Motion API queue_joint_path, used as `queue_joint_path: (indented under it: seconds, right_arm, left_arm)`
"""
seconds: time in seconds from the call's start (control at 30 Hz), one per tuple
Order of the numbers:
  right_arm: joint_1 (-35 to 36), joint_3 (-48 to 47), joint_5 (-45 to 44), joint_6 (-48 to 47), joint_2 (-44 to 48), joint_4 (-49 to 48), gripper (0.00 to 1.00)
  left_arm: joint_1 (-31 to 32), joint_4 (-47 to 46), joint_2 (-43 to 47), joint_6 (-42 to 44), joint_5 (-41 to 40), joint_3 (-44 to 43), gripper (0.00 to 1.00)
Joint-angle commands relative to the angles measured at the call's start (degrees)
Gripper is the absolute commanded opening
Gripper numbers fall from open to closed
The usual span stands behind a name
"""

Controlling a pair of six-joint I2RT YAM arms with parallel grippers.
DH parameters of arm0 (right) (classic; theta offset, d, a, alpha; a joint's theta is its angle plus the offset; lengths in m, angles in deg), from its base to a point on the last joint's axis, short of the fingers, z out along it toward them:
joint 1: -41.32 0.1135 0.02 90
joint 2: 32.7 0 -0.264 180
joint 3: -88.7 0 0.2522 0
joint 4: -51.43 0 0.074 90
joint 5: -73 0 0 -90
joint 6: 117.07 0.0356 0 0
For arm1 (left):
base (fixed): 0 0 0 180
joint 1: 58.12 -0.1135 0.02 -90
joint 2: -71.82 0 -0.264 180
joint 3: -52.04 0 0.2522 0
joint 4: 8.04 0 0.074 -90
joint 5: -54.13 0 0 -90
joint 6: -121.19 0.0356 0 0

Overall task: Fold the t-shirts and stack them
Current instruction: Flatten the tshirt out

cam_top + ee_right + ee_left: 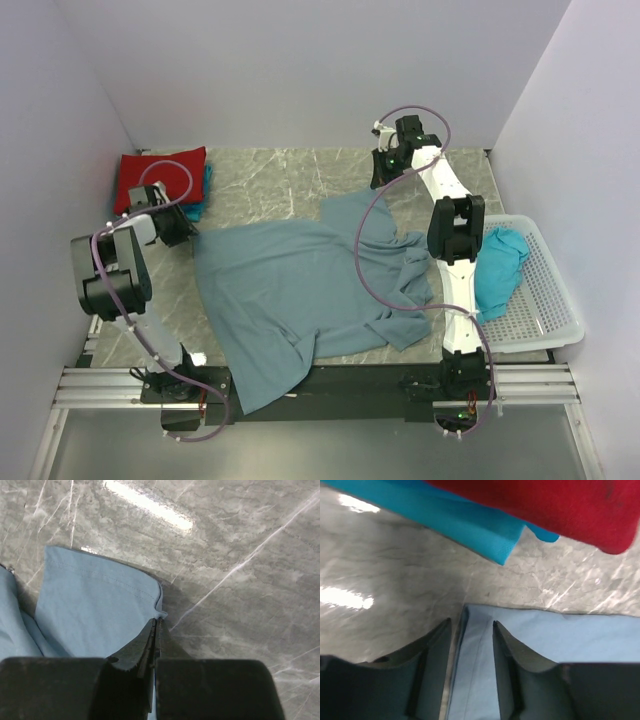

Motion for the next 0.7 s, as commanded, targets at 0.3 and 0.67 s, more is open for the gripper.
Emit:
queue_joint_path:
  seconds: [0.3, 0.67]
  right_arm:
    - [0.12, -0.32, 1.01, 0.53, 4.18, -0.24, 0.00]
    - [0.12, -0.41, 0.13, 0.44, 8.65, 0.46, 0.00]
  left_arm:
    - [3.05, 4.70, -5.69, 3.02, -6.22, -4.68, 0.16]
    - [4.10, 3.12, -0.08, 2.67, -3.76, -4.06, 0.01]
